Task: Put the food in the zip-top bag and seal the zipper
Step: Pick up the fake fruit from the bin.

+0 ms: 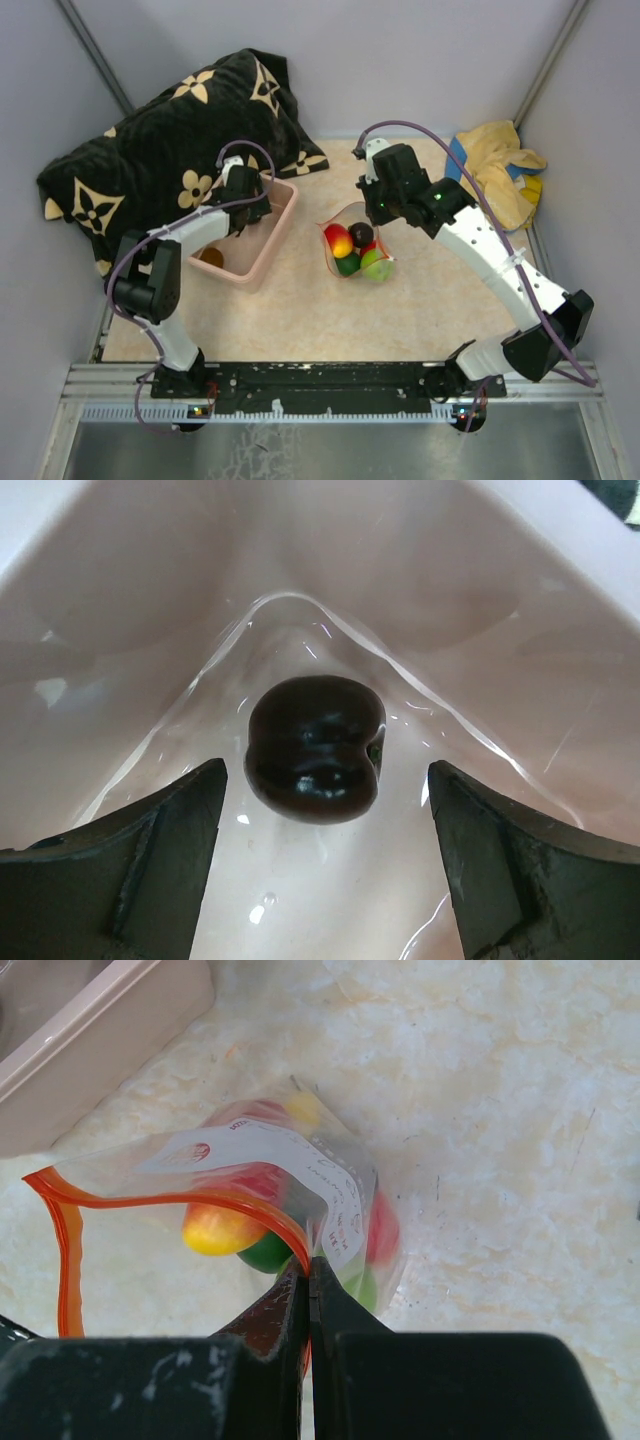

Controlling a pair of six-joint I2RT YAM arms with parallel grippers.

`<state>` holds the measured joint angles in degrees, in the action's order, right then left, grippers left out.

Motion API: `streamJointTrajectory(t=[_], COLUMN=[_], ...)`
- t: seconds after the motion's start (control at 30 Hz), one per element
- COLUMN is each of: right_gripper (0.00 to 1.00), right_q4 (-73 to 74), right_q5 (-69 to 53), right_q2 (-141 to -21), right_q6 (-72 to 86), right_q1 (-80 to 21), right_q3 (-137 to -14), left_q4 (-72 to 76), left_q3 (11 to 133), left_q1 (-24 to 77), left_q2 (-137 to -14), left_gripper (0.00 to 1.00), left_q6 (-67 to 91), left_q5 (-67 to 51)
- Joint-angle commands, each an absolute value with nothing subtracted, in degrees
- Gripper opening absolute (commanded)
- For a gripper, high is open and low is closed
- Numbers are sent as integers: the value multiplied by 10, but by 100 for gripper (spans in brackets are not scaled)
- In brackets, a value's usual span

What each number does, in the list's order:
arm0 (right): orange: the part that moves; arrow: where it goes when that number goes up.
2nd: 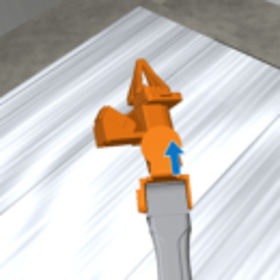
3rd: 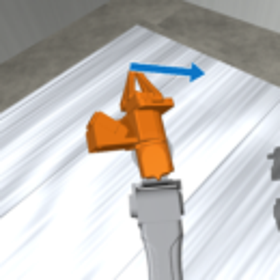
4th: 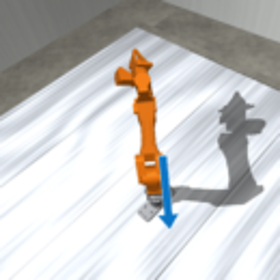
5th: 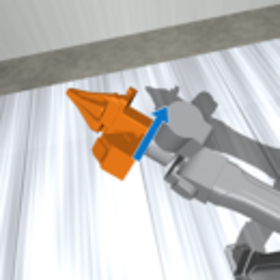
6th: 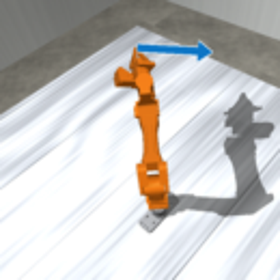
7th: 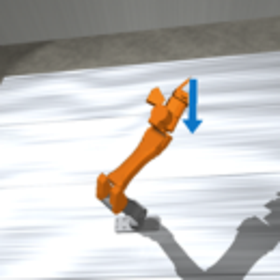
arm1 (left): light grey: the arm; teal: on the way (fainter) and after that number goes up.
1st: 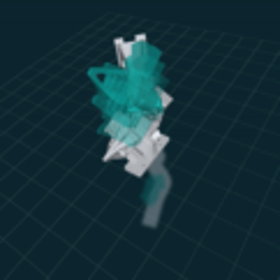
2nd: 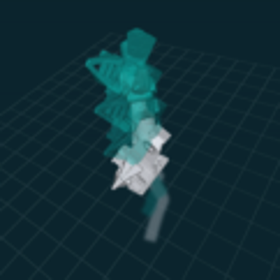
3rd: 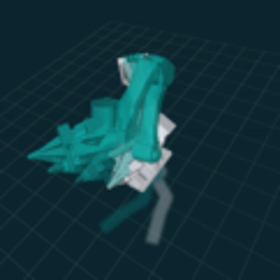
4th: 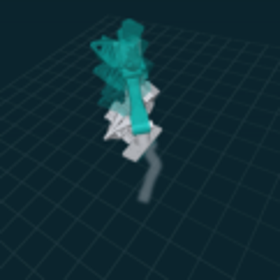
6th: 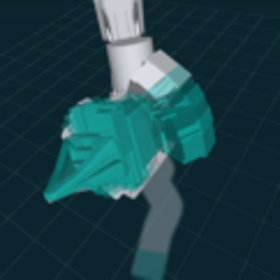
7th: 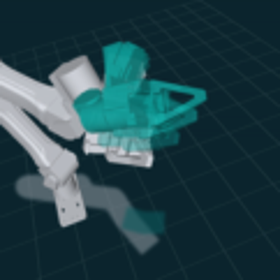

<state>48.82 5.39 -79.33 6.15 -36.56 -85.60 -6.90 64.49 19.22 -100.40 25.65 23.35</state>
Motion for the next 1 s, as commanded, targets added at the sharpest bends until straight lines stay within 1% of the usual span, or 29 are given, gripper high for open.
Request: streamJointTrajectory(t=[0.0,0.27,0.4,0.53,0.77,0.97], right_gripper=[0,0,0,0,0,0], right_q4=[471,475,476,477,473,467], right_q5=[66,70,70,69,66,64], right_q2=[-793,-792,-794,-793,-792,-792], right_q6=[60,59,58,59,58,58], right_q1=[-360,-360,-360,-361,-361,-360], right_q3=[-884,-884,-883,-883,-880,-876], left_q4=[-12,12,15,18,0,-26], left_q3=[641,636,633,623,604,587], left_q1=[187,185,184,185,185,185], left_q2=[-1029,-1062,-1062,-1038,-982,-917], left_gripper=[87,80,74,61,51,48], left_q6=[260,264,260,251,245,222], left_q5=[251,250,248,231,212,187])
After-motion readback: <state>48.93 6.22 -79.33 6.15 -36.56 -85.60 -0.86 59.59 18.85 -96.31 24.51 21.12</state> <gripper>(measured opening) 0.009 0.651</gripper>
